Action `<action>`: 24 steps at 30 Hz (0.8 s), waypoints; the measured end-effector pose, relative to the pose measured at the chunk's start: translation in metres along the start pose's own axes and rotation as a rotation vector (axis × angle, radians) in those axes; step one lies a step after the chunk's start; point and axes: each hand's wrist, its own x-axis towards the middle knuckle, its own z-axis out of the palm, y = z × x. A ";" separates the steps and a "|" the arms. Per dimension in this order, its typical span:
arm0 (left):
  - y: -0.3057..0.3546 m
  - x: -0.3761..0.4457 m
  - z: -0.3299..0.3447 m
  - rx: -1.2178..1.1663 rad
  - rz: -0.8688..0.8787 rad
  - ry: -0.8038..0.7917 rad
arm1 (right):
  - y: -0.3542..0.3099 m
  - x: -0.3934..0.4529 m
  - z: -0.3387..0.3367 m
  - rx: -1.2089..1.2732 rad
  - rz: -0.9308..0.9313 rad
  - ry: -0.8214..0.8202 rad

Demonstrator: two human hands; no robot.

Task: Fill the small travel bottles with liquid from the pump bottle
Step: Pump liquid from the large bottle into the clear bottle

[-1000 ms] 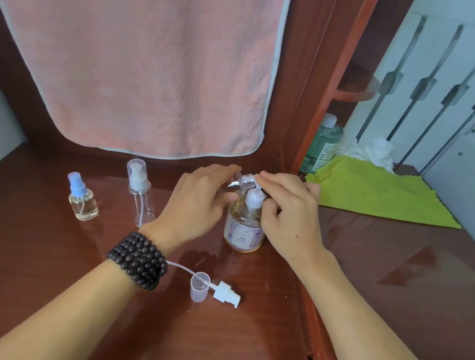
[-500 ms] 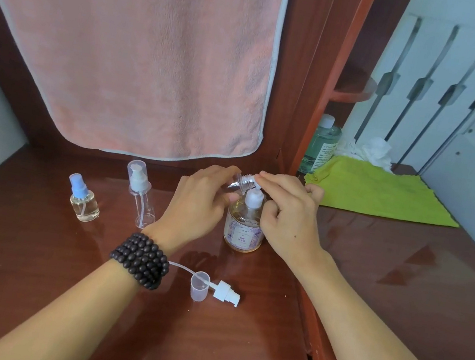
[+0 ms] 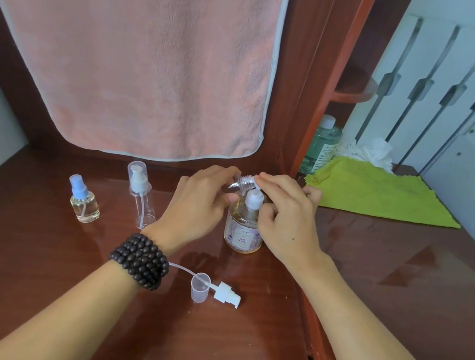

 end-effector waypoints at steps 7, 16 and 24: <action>0.000 -0.003 0.003 0.004 -0.011 0.001 | 0.001 0.000 0.000 -0.011 -0.001 -0.015; 0.000 -0.003 0.003 -0.023 -0.021 0.012 | 0.001 0.000 0.000 0.001 0.014 -0.017; -0.001 -0.004 0.005 -0.013 -0.024 0.010 | 0.003 0.001 0.002 0.026 -0.006 -0.008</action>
